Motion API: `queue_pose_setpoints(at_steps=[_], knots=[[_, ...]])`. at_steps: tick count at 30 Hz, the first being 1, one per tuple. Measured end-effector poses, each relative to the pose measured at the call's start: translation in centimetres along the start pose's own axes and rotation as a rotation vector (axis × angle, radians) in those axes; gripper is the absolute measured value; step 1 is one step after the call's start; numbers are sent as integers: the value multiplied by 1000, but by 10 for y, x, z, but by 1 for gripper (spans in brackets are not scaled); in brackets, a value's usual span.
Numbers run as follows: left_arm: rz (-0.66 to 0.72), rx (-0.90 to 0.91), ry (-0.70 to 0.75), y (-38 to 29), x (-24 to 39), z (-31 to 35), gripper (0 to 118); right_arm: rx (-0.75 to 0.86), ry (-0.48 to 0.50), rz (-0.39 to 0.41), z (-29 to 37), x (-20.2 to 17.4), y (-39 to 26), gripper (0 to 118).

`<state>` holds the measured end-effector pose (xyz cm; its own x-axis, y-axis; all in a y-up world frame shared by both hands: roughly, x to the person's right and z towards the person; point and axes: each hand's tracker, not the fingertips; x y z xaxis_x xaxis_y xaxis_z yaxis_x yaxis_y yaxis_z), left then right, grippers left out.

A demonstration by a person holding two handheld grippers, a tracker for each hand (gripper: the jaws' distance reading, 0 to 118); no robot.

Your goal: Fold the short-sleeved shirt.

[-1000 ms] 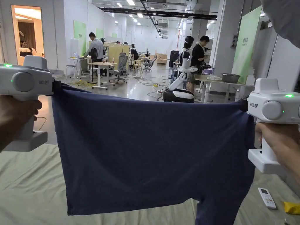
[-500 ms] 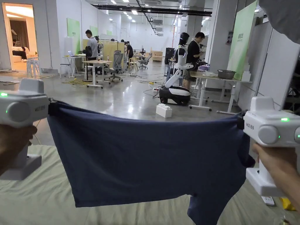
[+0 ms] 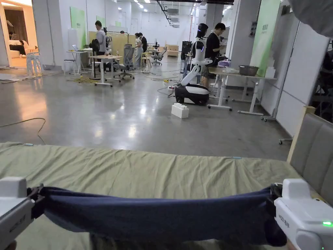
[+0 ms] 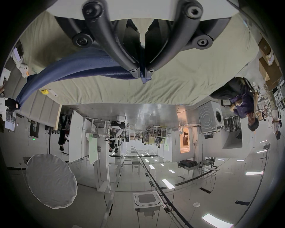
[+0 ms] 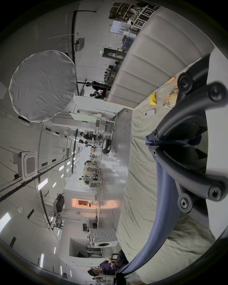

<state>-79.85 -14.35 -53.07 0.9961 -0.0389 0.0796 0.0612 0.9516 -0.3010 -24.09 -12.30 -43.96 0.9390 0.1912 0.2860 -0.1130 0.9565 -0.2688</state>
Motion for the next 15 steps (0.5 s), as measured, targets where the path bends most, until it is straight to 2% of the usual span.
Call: queue_pose_setpoints(at_steps=[8,12,15], knots=[[-11,-136,-3,-90,-10,76,4,-106,13,22,82,-10,-84,5],[17,-259,-6,-143,-18,86,4,-176,9,62,108,-17,-129,5],[7,-365,-13,-174,-11,88,4,-261,19,30,119,-21,-161,5]])
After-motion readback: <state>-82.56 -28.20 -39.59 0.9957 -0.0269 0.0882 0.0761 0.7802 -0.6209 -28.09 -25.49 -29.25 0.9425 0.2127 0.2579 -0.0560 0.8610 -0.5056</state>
